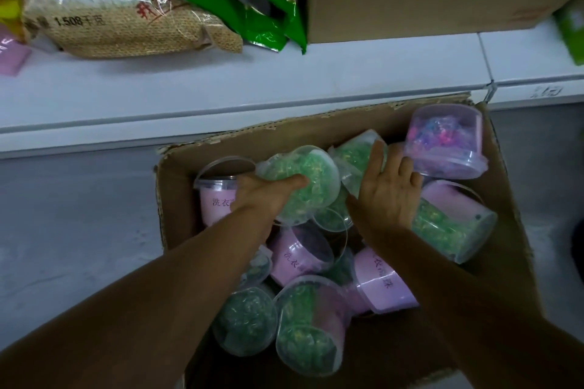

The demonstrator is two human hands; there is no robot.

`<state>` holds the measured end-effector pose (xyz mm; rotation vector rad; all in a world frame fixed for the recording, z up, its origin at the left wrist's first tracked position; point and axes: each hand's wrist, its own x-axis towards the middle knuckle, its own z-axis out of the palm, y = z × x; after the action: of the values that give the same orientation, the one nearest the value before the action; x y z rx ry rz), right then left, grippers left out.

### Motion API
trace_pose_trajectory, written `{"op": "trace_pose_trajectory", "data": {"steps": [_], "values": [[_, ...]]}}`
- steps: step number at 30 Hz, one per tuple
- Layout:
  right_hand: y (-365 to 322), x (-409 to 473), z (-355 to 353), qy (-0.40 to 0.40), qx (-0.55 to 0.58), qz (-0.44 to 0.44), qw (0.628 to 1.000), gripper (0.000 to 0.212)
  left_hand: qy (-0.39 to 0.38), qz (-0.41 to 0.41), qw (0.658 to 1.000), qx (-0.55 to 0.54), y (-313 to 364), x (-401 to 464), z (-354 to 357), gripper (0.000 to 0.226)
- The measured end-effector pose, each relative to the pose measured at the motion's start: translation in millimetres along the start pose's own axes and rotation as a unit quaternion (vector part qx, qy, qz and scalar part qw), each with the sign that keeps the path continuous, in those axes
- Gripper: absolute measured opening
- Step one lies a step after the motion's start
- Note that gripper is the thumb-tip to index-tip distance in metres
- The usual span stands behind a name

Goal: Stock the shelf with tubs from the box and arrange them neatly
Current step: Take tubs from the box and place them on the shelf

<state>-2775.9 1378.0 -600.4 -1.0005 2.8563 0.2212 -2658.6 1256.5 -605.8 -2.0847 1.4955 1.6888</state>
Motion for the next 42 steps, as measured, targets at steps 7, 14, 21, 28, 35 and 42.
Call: {"op": "trace_pose_trajectory", "data": {"steps": [7, 14, 21, 28, 35, 42], "values": [[16, -20, -48, -0.040, 0.060, -0.003, 0.997, 0.091, 0.025, 0.103, 0.989, 0.100, 2, -40, -46, 0.106], [16, -40, -143, -0.107, 0.319, 0.119, 0.934, 0.075, 0.061, 0.354, 0.904, 0.230, 42, -140, -113, 0.091], [20, -73, -286, -0.106, 0.514, 0.164, 0.835, 0.041, 0.097, 0.470, 0.830, 0.285, 88, -236, -186, 0.101], [13, -109, -459, -0.076, 0.595, 0.162, 0.783, 0.043, 0.143, 0.539, 0.759, 0.335, 168, -364, -280, 0.112], [14, -133, -635, -0.039, 0.671, 0.129, 0.729, 0.020, 0.202, 0.598, 0.675, 0.381, 249, -498, -377, 0.109], [24, -155, -785, 0.015, 0.702, 0.069, 0.709, 0.020, 0.245, 0.642, 0.624, 0.373, 310, -599, -455, 0.114]]}}
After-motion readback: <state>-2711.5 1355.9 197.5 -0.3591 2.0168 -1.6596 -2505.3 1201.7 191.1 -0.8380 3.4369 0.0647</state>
